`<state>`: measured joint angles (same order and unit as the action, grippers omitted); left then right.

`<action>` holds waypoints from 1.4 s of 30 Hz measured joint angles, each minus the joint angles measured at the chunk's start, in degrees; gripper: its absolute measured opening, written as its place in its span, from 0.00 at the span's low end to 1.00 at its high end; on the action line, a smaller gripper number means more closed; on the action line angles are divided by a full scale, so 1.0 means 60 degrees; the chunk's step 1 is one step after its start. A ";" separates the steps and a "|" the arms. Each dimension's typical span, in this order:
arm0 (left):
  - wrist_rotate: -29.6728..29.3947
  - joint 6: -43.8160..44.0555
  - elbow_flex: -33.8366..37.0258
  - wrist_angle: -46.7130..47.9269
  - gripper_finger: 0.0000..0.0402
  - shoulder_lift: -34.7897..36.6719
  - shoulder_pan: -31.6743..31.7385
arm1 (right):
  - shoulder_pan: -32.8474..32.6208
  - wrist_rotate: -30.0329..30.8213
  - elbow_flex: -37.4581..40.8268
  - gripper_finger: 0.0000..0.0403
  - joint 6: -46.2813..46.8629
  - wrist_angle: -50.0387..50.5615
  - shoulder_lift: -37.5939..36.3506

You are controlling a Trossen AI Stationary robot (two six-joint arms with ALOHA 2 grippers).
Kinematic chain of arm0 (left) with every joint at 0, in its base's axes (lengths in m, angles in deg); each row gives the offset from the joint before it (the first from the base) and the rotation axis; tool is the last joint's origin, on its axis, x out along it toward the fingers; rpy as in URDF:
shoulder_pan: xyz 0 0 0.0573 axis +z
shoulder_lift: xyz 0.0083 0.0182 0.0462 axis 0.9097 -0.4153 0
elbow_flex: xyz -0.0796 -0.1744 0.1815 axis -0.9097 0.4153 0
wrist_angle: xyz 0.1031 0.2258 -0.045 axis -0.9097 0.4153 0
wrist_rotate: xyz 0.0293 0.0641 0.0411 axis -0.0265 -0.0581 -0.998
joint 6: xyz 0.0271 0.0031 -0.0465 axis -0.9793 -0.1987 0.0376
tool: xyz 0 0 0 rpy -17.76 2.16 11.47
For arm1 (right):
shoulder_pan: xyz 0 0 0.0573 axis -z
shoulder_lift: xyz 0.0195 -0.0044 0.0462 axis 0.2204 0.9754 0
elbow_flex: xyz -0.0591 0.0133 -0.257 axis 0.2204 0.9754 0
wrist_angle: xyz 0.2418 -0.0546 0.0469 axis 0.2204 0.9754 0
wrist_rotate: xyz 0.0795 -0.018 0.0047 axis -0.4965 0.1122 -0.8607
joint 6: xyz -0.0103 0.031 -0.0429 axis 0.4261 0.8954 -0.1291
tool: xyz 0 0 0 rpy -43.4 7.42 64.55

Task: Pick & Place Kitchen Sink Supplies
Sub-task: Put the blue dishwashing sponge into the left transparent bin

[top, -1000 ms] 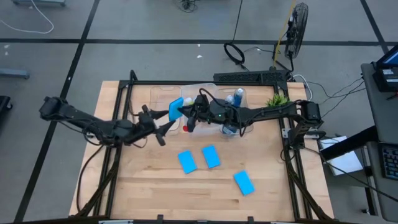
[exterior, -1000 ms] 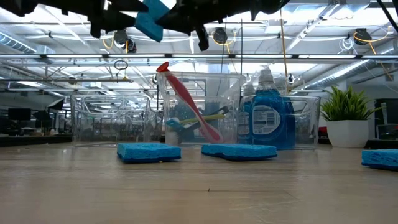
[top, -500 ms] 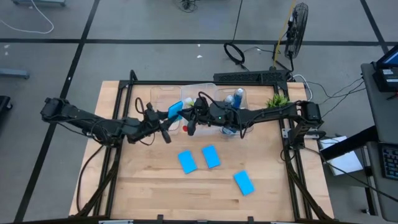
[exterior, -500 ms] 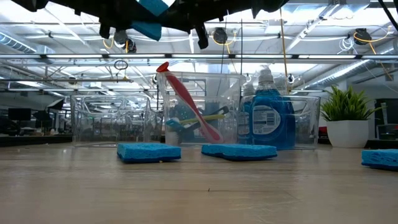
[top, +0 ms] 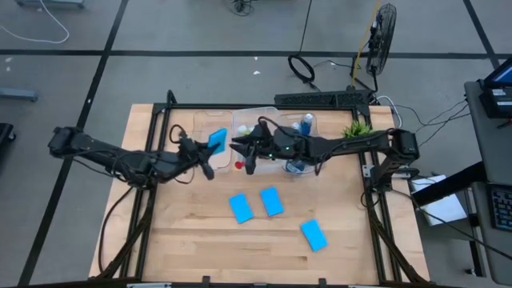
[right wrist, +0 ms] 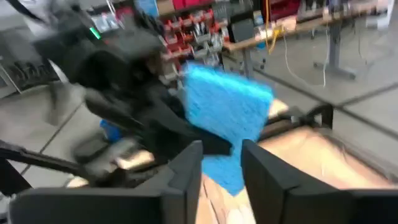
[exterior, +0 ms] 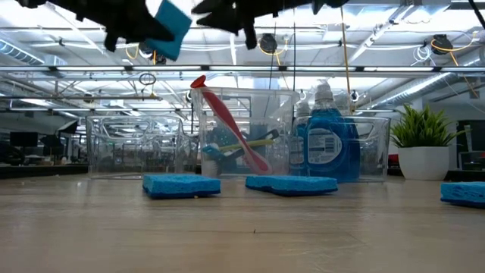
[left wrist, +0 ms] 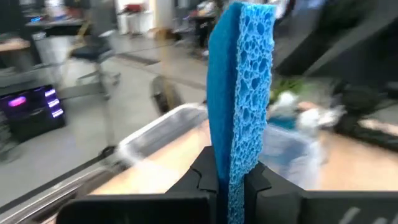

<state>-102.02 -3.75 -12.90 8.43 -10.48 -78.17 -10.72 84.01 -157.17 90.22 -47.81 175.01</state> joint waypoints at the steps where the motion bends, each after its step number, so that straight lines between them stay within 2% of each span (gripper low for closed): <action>1: -0.0277 0.0190 0.0008 0.0425 0.03 0.0191 -0.0004 | -0.0003 -0.0003 -0.0020 0.27 -0.0113 -0.0031 -0.0069; 5: -0.1228 0.1248 0.0013 0.1920 0.03 0.0747 0.0074 | -0.0040 -0.0068 0.0009 0.36 -0.0795 0.0372 -0.0517; 9: -0.1132 0.2835 0.0015 0.3253 0.03 0.0956 0.0567 | -0.0040 -0.0765 -0.0005 0.41 -0.1552 0.0486 -0.1160; 12: -0.0507 0.3930 0.0015 0.4070 0.03 0.0879 0.1153 | -0.0043 -0.1258 0.0022 0.42 -0.1964 0.0797 -0.1607; 19: 0.1785 0.5792 0.0015 0.5234 0.03 0.0329 0.2922 | -0.0043 -0.1198 0.0843 0.39 -0.2122 0.2003 -0.2974; 23: 0.3120 0.6201 0.0015 0.5262 0.03 -0.0055 0.3955 | -0.0043 -0.1186 0.1849 0.38 -0.1574 0.1968 -0.3803; 27: 0.3937 0.6230 0.0015 0.5199 0.03 -0.0715 0.4783 | -0.0043 -0.1190 0.2882 0.37 -0.0945 0.1811 -0.4614; 32: 0.4983 0.6206 0.0015 0.5004 0.03 -0.1611 0.5567 | -0.0099 -0.1177 0.4388 0.37 -0.0284 0.0429 -0.5488; 38: 0.5495 0.6060 0.0015 0.4492 0.03 -0.2192 0.5982 | -0.0131 -0.1137 0.6024 0.36 0.0382 -0.1726 -0.6206; 42: 0.5716 0.5870 0.0015 0.4467 0.03 -0.2198 0.6125 | -0.0197 -0.0739 0.6494 0.36 0.0514 -0.2271 -0.6484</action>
<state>-67.73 31.47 -12.81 35.23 -23.67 -41.42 -11.90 79.58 -118.20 93.30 -61.43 136.10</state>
